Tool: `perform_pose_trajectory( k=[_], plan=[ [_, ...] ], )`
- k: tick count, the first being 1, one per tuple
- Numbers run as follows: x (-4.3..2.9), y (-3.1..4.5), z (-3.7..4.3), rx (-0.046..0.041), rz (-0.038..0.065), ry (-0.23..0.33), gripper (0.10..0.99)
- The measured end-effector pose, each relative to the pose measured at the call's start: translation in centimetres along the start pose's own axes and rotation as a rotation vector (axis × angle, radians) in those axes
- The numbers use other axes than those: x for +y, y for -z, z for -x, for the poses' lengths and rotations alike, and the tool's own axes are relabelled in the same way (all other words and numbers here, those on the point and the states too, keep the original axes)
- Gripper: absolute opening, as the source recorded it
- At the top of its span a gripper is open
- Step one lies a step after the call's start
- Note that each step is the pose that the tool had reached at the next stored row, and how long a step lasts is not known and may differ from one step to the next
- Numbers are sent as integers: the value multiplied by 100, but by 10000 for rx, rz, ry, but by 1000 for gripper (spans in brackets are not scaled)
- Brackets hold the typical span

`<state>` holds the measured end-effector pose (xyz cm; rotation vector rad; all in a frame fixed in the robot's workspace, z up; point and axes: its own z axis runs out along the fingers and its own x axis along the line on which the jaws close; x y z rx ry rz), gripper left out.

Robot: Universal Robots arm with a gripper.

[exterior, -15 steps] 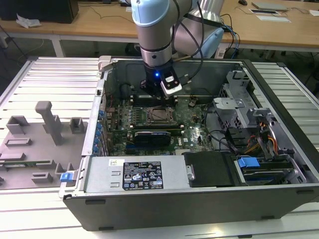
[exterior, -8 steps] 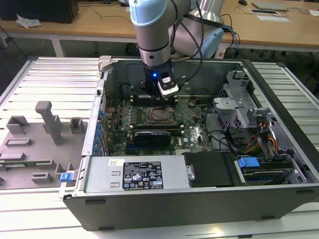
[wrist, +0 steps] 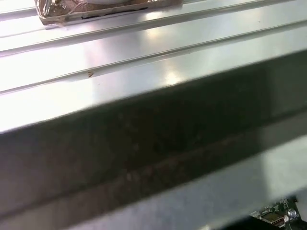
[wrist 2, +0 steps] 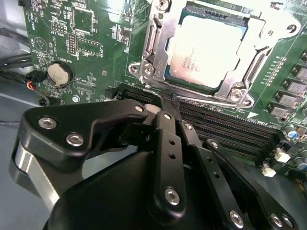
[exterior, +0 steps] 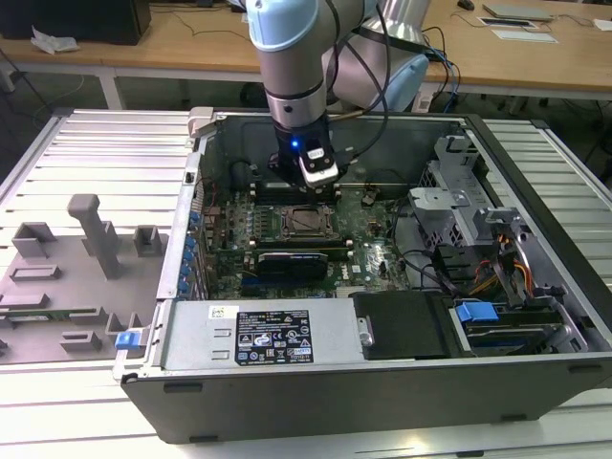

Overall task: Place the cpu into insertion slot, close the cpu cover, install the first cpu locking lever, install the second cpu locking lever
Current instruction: 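Install the first cpu locking lever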

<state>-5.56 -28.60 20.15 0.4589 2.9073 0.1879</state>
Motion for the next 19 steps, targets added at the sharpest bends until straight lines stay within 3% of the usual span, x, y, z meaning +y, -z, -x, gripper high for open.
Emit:
perform_pose_trajectory(
  k=[10, 15, 19],
  plan=[
    [3, -24, -8, -24, -30, -134, 106],
    [10, 19, 0, -48, -61, -249, 106],
    [11, 22, 0, -173, -57, -358, 106]
  ],
)
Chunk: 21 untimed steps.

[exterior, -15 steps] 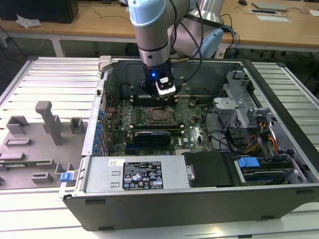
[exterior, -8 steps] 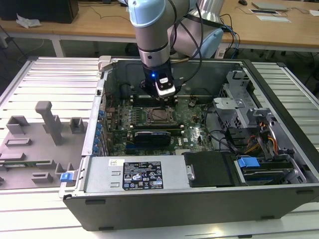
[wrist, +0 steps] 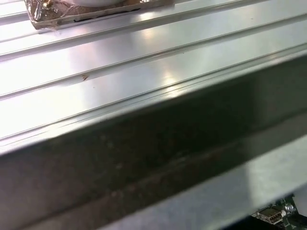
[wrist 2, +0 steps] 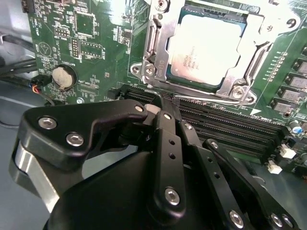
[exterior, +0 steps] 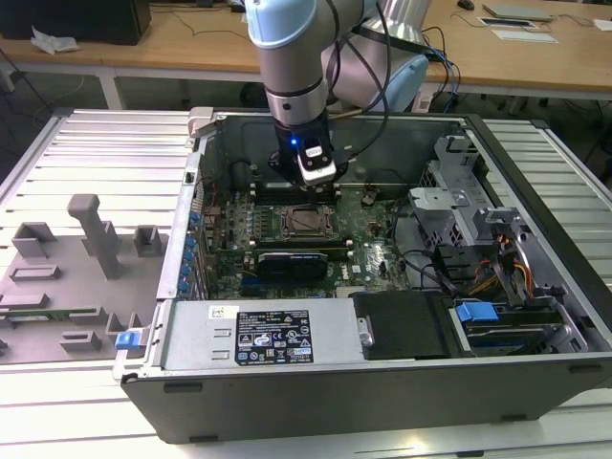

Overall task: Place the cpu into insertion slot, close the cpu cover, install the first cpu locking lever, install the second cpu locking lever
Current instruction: 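Install the first cpu locking lever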

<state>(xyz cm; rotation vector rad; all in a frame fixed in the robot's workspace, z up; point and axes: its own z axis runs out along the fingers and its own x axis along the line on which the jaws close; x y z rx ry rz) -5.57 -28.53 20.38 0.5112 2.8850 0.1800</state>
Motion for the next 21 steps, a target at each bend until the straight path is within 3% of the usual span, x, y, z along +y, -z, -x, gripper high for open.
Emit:
perform_pose_trajectory(
  k=[5, 21],
  plan=[
    [-5, -11, -10, -100, -8, -166, 106],
    [-30, -51, -50, -174, -66, -513, 106]
  ],
)
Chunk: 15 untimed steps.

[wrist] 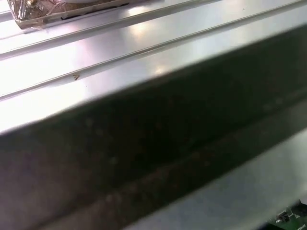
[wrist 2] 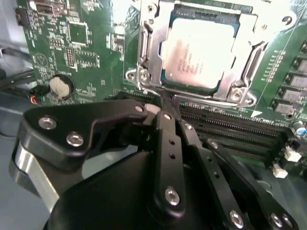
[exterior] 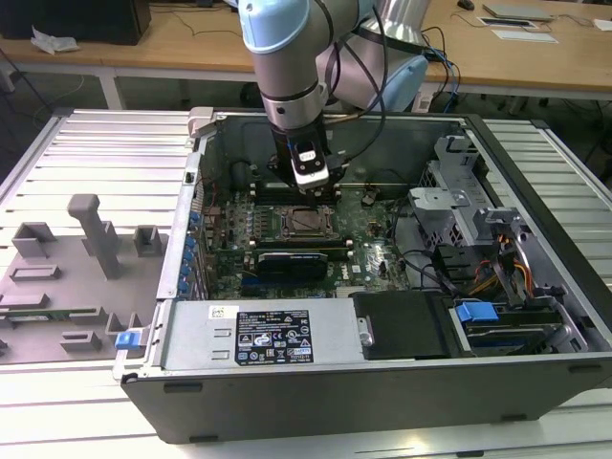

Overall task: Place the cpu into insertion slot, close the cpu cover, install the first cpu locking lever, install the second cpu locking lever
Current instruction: 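Install the first cpu locking lever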

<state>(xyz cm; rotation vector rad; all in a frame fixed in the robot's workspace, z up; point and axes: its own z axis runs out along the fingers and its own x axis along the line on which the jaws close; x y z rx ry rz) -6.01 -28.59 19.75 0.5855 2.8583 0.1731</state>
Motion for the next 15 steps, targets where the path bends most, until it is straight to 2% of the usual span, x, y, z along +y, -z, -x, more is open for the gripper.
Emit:
perform_pose_trajectory(
  k=[10, 15],
  plan=[
    [-45, 35, 29, 54, 127, -32, 106],
    [-79, 21, 42, 80, 196, -51, 106]
  ],
)
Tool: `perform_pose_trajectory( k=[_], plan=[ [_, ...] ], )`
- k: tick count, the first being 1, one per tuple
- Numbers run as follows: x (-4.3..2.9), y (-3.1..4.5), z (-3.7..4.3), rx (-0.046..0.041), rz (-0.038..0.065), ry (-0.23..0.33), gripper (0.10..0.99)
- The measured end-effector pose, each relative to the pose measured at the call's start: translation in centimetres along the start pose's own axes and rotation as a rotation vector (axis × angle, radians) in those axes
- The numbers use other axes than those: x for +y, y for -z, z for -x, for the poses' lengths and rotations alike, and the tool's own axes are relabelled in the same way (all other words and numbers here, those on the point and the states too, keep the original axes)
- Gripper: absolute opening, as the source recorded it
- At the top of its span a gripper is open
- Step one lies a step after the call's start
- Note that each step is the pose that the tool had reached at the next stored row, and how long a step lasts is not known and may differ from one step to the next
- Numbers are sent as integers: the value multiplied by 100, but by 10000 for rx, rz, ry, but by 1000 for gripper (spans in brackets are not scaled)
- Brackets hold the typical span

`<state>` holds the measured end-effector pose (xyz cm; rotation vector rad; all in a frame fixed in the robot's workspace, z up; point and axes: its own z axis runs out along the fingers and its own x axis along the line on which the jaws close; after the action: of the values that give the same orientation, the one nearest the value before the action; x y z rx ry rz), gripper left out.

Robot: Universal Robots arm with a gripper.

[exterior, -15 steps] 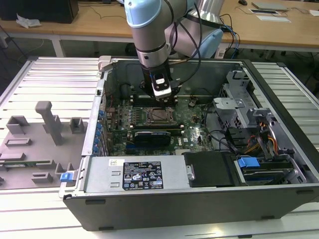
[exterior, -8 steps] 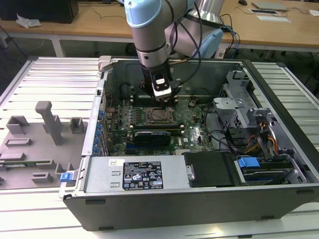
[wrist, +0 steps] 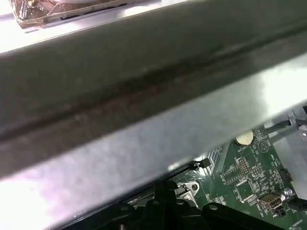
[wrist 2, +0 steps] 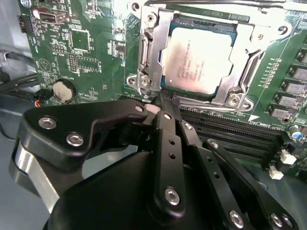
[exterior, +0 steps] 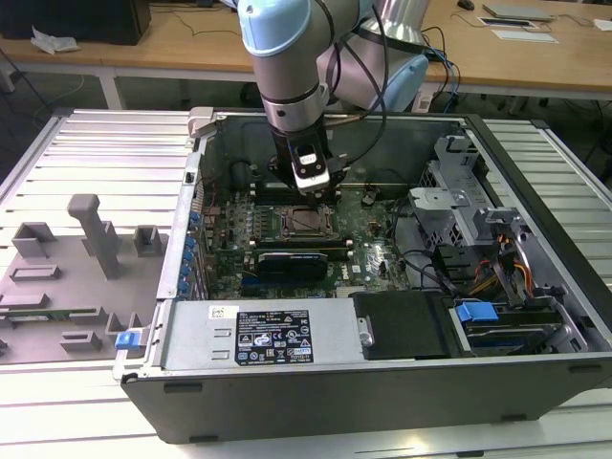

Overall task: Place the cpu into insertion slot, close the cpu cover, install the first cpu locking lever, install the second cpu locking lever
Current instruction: 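Install the first cpu locking lever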

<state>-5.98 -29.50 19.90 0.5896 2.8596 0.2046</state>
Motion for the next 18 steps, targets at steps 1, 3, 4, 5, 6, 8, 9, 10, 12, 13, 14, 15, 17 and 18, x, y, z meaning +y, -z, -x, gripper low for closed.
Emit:
perform_pose_trajectory(
  k=[1, 3, 4, 5, 6, 8, 9, 10, 12, 13, 14, 15, 17, 18],
  plan=[
    [-3, -3, -1, 2, -4, 0, 106],
    [5, 38, 8, 1, -2, 1, 106],
    [15, 91, 18, 19, 45, -9, 106],
    [15, 92, 18, 35, 80, -20, 106],
    [14, 93, 17, 65, 151, -26, 106],
    [13, 92, 16, 115, 274, -22, 106],
    [13, 92, 17, 131, 309, -5, 106],
    [13, 92, 17, 144, 337, 28, 106],
    [12, 88, 16, 237, 445, 463, 106],
    [12, 86, 16, 250, 461, 539, 106],
    [11, 84, 15, 257, 469, 584, 106],
    [9, 81, 15, 265, 477, 628, 106],
    [1, 72, 16, 276, 487, 691, 106],
    [-2, 66, 16, 278, 489, 702, 106]
  ],
)
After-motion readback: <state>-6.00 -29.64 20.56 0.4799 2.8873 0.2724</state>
